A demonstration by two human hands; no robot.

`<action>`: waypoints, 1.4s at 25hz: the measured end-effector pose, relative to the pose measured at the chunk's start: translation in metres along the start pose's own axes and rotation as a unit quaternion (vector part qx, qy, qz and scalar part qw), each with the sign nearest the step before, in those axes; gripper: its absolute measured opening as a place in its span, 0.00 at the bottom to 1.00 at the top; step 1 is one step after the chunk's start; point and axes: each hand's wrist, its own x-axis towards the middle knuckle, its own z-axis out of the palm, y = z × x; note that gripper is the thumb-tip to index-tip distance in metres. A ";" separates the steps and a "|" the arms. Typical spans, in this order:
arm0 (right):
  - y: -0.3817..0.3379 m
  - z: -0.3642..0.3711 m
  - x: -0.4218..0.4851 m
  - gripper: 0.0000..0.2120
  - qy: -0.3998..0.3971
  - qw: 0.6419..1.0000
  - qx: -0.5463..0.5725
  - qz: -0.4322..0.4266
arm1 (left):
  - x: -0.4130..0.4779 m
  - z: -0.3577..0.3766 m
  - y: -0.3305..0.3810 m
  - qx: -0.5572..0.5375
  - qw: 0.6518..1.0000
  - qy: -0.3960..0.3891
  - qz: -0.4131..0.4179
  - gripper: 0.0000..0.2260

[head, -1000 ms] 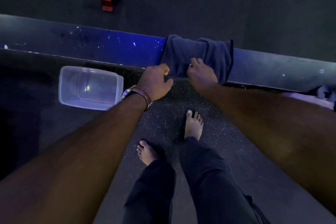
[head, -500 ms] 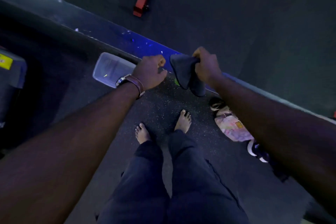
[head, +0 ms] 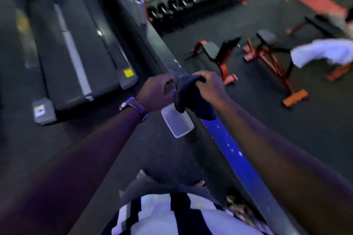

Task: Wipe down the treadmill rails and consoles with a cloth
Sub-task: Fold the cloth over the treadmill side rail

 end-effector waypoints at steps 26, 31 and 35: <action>-0.439 0.379 0.286 0.10 0.028 0.983 0.004 -0.182 | -0.015 -0.434 -0.490 0.113 0.968 0.197 -0.111 0.11; -0.495 0.419 0.417 0.19 0.013 0.975 0.030 -0.218 | 0.088 -0.492 -0.589 0.118 0.965 0.205 -0.112 0.10; -0.534 0.446 0.494 0.19 0.031 0.974 0.054 -0.218 | 0.155 -0.531 -0.644 0.104 0.965 0.216 -0.102 0.11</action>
